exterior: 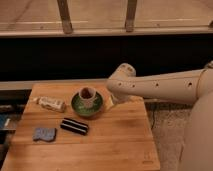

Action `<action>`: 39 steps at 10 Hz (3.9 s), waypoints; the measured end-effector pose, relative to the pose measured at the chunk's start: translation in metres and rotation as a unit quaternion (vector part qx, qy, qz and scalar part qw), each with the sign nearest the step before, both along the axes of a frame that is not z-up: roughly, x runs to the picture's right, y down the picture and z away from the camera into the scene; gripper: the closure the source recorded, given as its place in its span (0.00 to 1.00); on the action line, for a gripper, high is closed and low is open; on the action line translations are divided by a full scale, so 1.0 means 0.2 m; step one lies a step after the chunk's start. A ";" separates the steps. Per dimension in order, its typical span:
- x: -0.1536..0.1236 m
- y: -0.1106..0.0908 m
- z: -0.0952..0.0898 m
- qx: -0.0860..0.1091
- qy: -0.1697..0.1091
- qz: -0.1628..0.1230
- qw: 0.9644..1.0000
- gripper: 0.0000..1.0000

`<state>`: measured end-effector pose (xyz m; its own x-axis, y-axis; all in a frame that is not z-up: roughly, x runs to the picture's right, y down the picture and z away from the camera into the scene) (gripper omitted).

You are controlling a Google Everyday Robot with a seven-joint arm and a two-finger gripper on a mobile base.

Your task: Place the eraser on the white sponge

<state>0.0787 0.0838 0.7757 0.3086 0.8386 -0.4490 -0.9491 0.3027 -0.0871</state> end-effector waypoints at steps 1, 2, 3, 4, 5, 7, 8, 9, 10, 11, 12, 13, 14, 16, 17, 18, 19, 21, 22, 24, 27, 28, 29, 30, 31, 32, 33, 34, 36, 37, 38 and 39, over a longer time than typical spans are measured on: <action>0.00 0.00 0.00 0.000 0.000 0.000 1.000 0.20; 0.00 0.00 0.00 0.000 0.000 0.000 1.000 0.20; 0.00 0.00 0.00 0.000 0.000 0.000 1.000 0.20; 0.00 0.00 0.00 0.000 0.000 0.000 1.000 0.20; 0.00 0.00 0.00 0.000 0.000 0.000 1.000 0.20; -0.01 -0.01 -0.01 0.004 -0.006 -0.009 1.000 0.20; -0.03 0.00 -0.03 0.005 -0.016 -0.021 1.000 0.20; -0.12 0.00 -0.04 0.006 -0.036 -0.042 0.998 0.20; -0.22 0.01 -0.06 0.007 -0.060 -0.066 0.996 0.20; -0.30 0.02 -0.08 0.010 -0.078 -0.084 0.993 0.20; -0.42 0.06 -0.13 0.012 -0.111 -0.115 0.987 0.20; -0.52 0.10 -0.18 0.011 -0.137 -0.141 0.980 0.20; -0.61 0.14 -0.23 0.011 -0.156 -0.164 0.974 0.20; -0.61 0.15 -0.24 0.011 -0.158 -0.169 0.973 0.20; -0.62 0.15 -0.24 0.011 -0.159 -0.170 0.972 0.20; -0.62 0.15 -0.24 0.010 -0.161 -0.169 0.972 0.20; -0.61 0.16 -0.23 0.008 -0.162 -0.167 0.973 0.20; -0.68 0.23 -0.20 -0.005 -0.179 -0.184 0.966 0.20; -0.76 0.30 -0.20 -0.015 -0.192 -0.200 0.961 0.20; -0.90 0.43 -0.20 -0.028 -0.212 -0.220 0.952 0.20; -1.02 0.56 -0.13 -0.051 -0.239 -0.243 0.939 0.20; -1.03 0.58 -0.11 -0.056 -0.243 -0.242 0.938 0.20; -1.05 0.59 -0.09 -0.059 -0.249 -0.244 0.935 0.20; -1.09 0.61 -0.08 -0.065 -0.257 -0.246 0.932 0.20; -1.10 0.61 -0.07 -0.067 -0.262 -0.247 0.931 0.20; -1.12 0.63 -0.06 -0.071 -0.268 -0.248 0.928 0.20; -1.14 0.64 -0.05 -0.075 -0.275 -0.250 0.925 0.20; -1.17 0.65 -0.04 -0.078 -0.281 -0.254 0.922 0.20; -1.21 0.67 -0.03 -0.081 -0.294 -0.254 0.918 0.20; -1.21 0.67 -0.02 -0.081 -0.293 -0.253 0.918 0.20; -1.21 0.67 -0.02 -0.081 -0.293 -0.253 0.918 0.20; -1.21 0.67 -0.03 -0.081 -0.294 -0.254 0.918 0.20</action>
